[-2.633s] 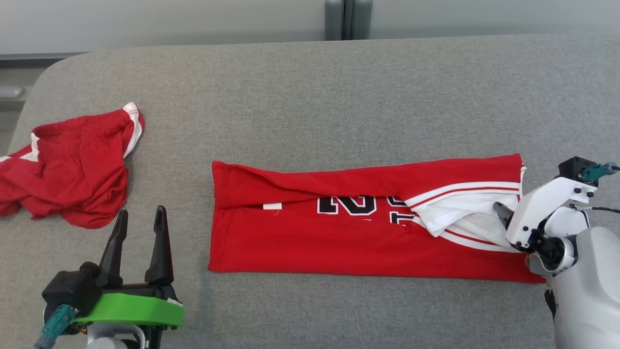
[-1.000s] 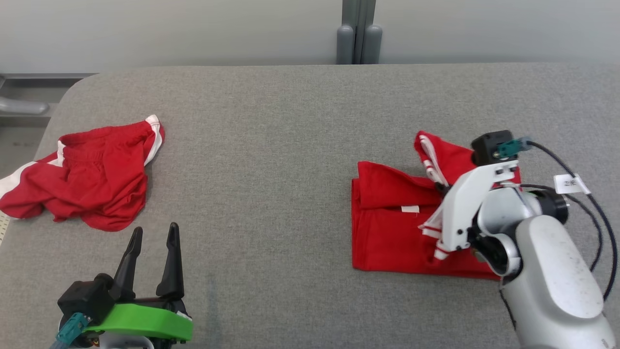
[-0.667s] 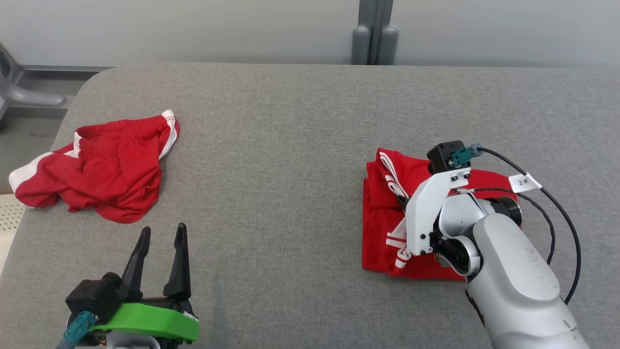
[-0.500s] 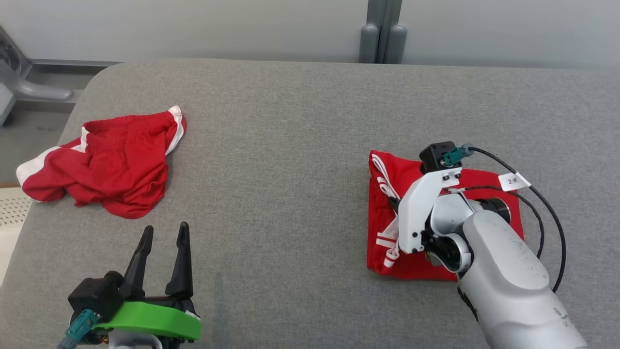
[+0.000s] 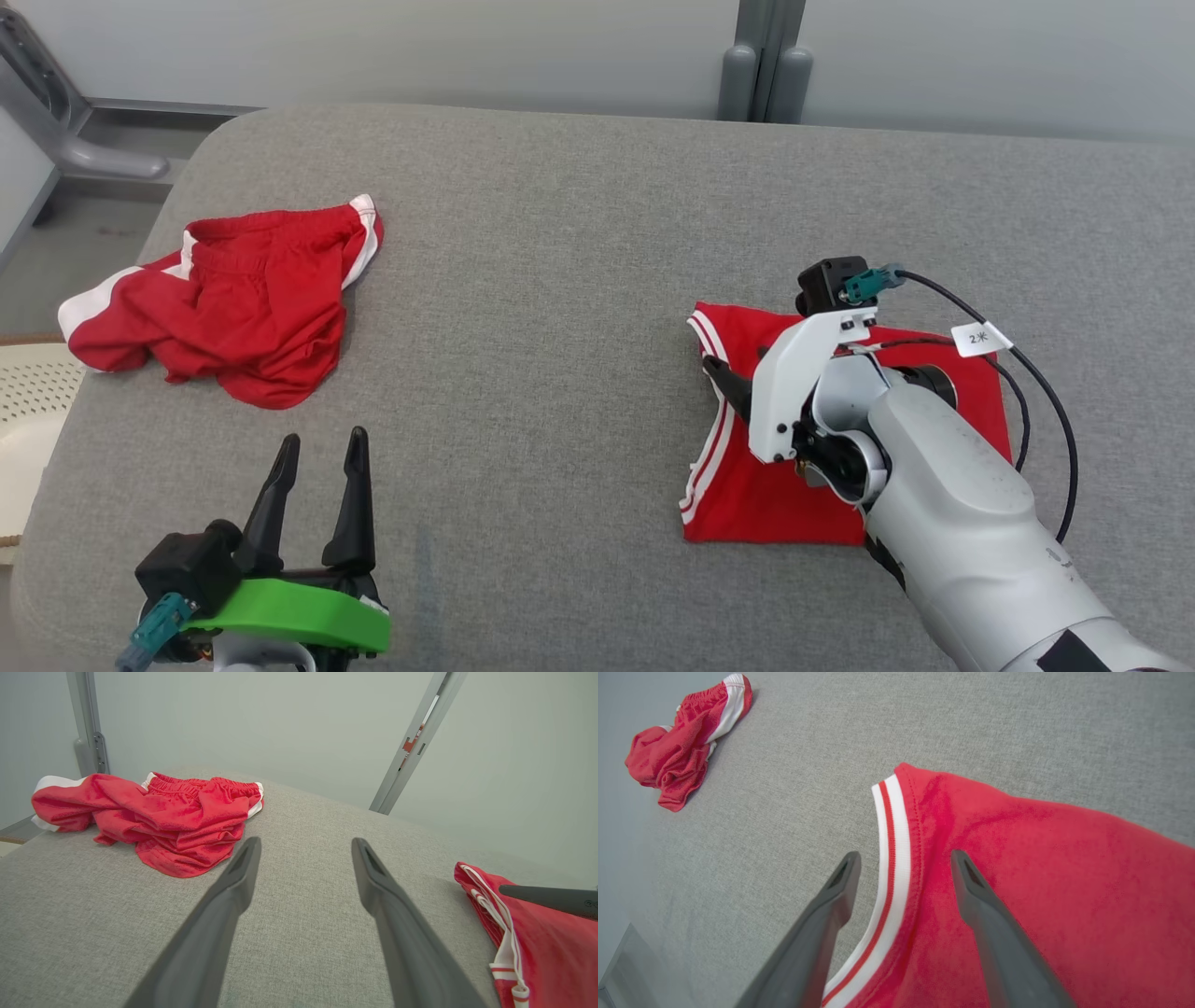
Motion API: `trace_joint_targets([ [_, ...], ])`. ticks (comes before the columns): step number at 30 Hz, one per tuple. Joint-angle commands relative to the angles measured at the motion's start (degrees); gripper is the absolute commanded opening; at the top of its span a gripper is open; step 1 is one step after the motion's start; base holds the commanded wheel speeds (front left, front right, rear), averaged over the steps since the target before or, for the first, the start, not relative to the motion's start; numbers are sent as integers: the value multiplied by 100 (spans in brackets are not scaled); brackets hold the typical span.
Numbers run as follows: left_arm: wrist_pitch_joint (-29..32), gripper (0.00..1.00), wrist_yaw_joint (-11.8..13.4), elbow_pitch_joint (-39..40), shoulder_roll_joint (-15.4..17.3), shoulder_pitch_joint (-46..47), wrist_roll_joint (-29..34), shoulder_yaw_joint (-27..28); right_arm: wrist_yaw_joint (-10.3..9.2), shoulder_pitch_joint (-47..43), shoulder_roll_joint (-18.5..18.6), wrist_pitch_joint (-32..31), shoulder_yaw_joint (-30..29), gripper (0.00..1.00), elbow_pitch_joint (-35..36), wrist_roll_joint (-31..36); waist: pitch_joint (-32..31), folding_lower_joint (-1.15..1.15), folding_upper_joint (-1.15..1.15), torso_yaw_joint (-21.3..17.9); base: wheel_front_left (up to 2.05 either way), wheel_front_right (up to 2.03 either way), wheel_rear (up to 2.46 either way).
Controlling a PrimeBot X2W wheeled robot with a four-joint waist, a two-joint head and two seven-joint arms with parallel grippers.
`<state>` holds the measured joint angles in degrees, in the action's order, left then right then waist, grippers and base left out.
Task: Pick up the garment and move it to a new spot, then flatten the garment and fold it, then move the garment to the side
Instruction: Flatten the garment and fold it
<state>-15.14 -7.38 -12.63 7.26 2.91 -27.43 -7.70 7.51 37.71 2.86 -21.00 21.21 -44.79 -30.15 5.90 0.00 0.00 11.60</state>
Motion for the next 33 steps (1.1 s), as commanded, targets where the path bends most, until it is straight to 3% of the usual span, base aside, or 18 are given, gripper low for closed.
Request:
trace_joint_targets([
  [1,2,100,-14,-2,18,3,-5,28,-5,22,7,115,43,100,62,-133,-37,0,0,-27,0,0,0],
  [5,2,100,-14,34,45,-120,53,103,-5,-61,14,526,-57,100,422,-183,-155,0,0,-141,0,0,0],
  [8,2,100,-14,63,55,-200,73,143,-5,-297,103,918,-465,100,804,107,-256,0,0,-240,0,0,0],
  [16,2,100,-2,233,39,-416,208,352,-5,-1658,926,1883,-1111,100,2492,890,-482,0,0,-530,0,0,0],
  [20,2,100,13,300,10,-528,336,433,-4,-2244,1139,2285,-1332,100,3078,1158,-577,0,0,-661,0,0,0],
  [25,2,100,11,354,-11,-610,463,486,-4,-2764,1130,2618,-1572,100,3544,1320,-655,0,0,-771,0,0,0],
  [33,2,100,3,348,-21,-745,550,535,-4,-3346,995,2780,-1794,100,3710,1508,-736,0,0,-830,0,0,0],
])
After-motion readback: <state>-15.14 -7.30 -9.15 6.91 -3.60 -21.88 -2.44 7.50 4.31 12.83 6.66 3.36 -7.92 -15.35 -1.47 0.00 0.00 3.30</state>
